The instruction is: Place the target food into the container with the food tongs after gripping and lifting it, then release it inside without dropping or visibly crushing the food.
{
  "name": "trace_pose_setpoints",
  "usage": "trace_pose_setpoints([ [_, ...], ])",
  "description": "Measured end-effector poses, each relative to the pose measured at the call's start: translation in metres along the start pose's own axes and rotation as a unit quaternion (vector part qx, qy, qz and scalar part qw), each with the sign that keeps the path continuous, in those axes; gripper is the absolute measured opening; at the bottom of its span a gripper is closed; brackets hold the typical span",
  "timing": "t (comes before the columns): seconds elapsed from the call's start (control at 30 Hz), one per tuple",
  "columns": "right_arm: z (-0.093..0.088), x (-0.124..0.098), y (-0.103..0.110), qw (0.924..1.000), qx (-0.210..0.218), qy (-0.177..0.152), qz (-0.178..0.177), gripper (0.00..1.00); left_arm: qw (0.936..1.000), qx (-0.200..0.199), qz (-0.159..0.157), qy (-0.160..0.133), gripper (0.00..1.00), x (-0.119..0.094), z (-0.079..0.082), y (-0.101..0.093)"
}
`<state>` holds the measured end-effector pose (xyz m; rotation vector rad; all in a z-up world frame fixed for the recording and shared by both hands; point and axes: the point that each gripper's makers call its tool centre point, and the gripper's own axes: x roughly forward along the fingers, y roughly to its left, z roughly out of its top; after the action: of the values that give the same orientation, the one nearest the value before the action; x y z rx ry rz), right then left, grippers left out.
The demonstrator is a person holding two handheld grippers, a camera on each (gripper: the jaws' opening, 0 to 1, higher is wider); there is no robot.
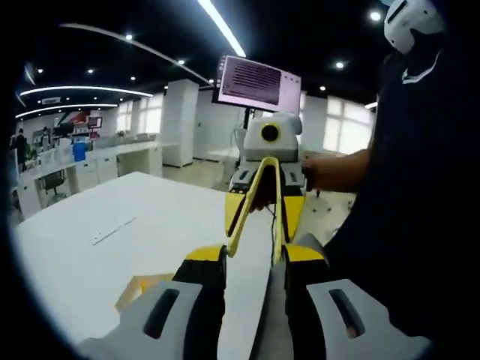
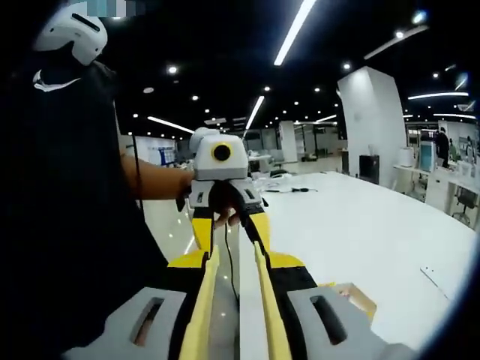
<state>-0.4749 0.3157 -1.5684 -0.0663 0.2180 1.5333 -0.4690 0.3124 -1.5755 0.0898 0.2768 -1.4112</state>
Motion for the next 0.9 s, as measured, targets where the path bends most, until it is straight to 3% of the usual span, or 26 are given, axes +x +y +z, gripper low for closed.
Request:
trace_pose_setpoints([
  [0.37,0.002,-0.001,0.000,0.9999,-0.003,-0.010,-0.003,0.27,0.9998,0.012,-0.005,0.018,0.23,0.005,0.001,-0.001],
  [0.47,0.002,-0.001,-0.001,0.9999,-0.004,-0.009,-0.003,0.26,0.9996,0.022,-0.003,0.017,0.19,0.004,0.002,-0.001],
  [0.53,-0.001,-0.001,-0.001,1.0000,-0.004,-0.003,-0.001,0.25,0.9991,-0.007,-0.008,0.041,0.16,0.004,-0.004,-0.003],
  [0.6,-0.003,0.001,-0.002,0.9999,-0.013,0.003,-0.005,0.23,0.9987,0.014,0.001,0.048,0.12,0.006,-0.005,0.000],
  [0.73,-0.009,0.000,-0.006,0.9997,-0.009,0.020,-0.014,0.21,0.9990,0.008,0.007,0.045,0.04,0.003,-0.003,0.002],
  [0.9,-0.003,-0.009,-0.010,0.9997,0.011,0.005,-0.021,0.25,0.9985,0.016,0.013,0.051,0.01,-0.006,-0.004,0.006],
])
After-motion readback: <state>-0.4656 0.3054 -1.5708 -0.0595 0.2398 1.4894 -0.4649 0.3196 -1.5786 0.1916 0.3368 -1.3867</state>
